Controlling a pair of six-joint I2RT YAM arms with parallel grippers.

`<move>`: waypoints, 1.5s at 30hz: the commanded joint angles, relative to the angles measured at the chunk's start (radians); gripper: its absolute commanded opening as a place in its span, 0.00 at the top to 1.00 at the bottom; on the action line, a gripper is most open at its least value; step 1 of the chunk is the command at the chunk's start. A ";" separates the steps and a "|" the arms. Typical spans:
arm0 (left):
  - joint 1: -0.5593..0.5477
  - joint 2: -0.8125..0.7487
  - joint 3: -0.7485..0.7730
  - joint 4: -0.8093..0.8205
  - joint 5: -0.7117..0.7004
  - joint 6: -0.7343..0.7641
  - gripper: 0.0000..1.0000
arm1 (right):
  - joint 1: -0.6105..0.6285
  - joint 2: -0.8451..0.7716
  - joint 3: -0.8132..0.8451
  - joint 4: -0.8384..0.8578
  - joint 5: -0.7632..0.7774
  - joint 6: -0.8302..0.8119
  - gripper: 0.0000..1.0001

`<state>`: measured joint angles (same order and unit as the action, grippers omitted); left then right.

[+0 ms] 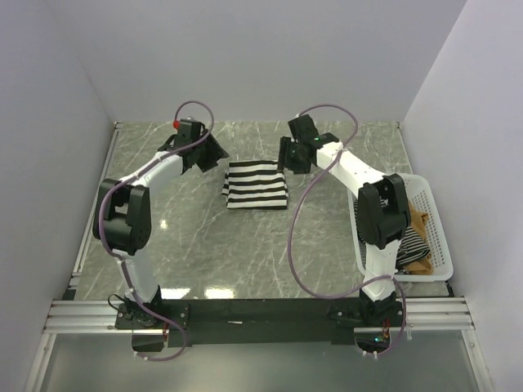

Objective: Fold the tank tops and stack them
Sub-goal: Fold the tank top, then neatly place the folded tank top to the corner

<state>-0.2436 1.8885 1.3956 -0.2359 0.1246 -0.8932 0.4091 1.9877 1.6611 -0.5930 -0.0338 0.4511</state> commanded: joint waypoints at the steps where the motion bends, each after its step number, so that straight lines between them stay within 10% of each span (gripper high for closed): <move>1: -0.058 -0.046 -0.038 0.007 -0.055 0.053 0.43 | 0.046 -0.043 -0.043 0.090 0.077 0.000 0.36; 31: -0.114 0.067 -0.156 -0.029 -0.121 0.171 0.36 | 0.126 0.128 -0.083 0.105 0.130 0.015 0.39; 37: -0.115 0.129 -0.087 -0.086 -0.120 0.229 0.44 | 0.135 0.122 -0.080 0.114 0.101 0.023 0.38; 45: -0.117 0.173 -0.004 -0.200 -0.239 0.283 0.80 | 0.135 0.050 -0.086 0.117 0.091 0.018 0.28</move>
<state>-0.3565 2.0205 1.3705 -0.3267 -0.0200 -0.6636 0.5407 2.1094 1.5650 -0.5026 0.0605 0.4713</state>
